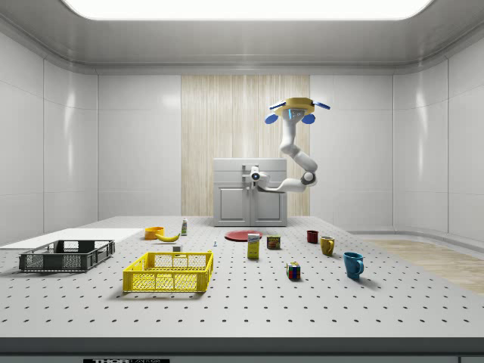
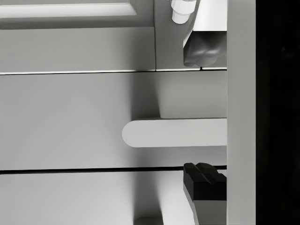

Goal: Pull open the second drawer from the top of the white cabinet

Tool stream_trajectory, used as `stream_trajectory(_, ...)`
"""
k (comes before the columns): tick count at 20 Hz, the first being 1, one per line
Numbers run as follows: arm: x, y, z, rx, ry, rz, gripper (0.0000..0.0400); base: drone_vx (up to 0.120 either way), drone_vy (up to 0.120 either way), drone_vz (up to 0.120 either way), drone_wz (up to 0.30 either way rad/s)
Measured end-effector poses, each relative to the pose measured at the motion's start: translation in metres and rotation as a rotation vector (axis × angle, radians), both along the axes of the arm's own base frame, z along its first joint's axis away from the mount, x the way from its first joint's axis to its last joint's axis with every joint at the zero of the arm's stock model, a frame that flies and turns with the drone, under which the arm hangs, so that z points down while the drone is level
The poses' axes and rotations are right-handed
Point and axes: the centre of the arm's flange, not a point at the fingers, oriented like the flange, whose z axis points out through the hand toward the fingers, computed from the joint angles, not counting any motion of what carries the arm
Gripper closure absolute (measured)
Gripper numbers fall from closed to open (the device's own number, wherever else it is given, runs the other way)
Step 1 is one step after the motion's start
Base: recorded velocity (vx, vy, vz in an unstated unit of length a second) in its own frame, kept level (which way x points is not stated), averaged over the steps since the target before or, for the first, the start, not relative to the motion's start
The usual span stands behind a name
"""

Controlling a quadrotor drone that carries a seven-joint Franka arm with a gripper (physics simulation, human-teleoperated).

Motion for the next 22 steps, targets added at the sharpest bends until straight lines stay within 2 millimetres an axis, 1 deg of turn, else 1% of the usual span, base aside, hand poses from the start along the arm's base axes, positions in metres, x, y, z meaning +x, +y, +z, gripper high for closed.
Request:
stream_trajectory(4, 0.002, -0.01, -0.006, 0.0, -0.01, 0.0, 0.0099, 0.0, 0.0, 0.0, 0.0)
stream_trajectory(6, 0.003, -0.009, -0.008, 0.0, -0.013, 0.0, 0.01, 0.0, 0.0, 0.0, 0.0)
stream_trajectory(7, 0.003, -0.008, -0.008, 0.0, -0.014, 0.001, 0.0115, 0.0, 0.0, 0.0, 0.0)
stream_trajectory(8, 0.003, -0.007, -0.009, 0.0, -0.014, 0.001, 0.0156, 0.0, 0.0, 0.0, 0.0)
stream_trajectory(10, 0.003, -0.005, -0.01, 0.0, -0.016, 0.001, 0.0213, 0.0, 0.0, 0.0, 0.0)
stream_trajectory(12, 0.003, -0.004, -0.01, 0.0, -0.017, 0.001, 0.0247, 0.0, 0.0, 0.0, 0.0)
stream_trajectory(14, 0.003, -0.004, -0.011, 0.0, -0.017, 0.001, 0.0189, 0.0, 0.0, 0.0, 0.0)
stream_trajectory(16, 0.004, -0.002, -0.011, -0.001, -0.018, 0.001, 0.0154, 0.0, 0.0, 0.0, 0.0)
stream_trajectory(19, 0.004, 0.007, -0.011, -0.001, -0.018, 0.001, 0.0126, 0.0, 0.0, 0.0, 0.0)
stream_trajectory(22, 0.004, 0.019, -0.011, 0.0, -0.019, 0.001, 0.0112, 0.0, 0.0, 0.0, 0.0)
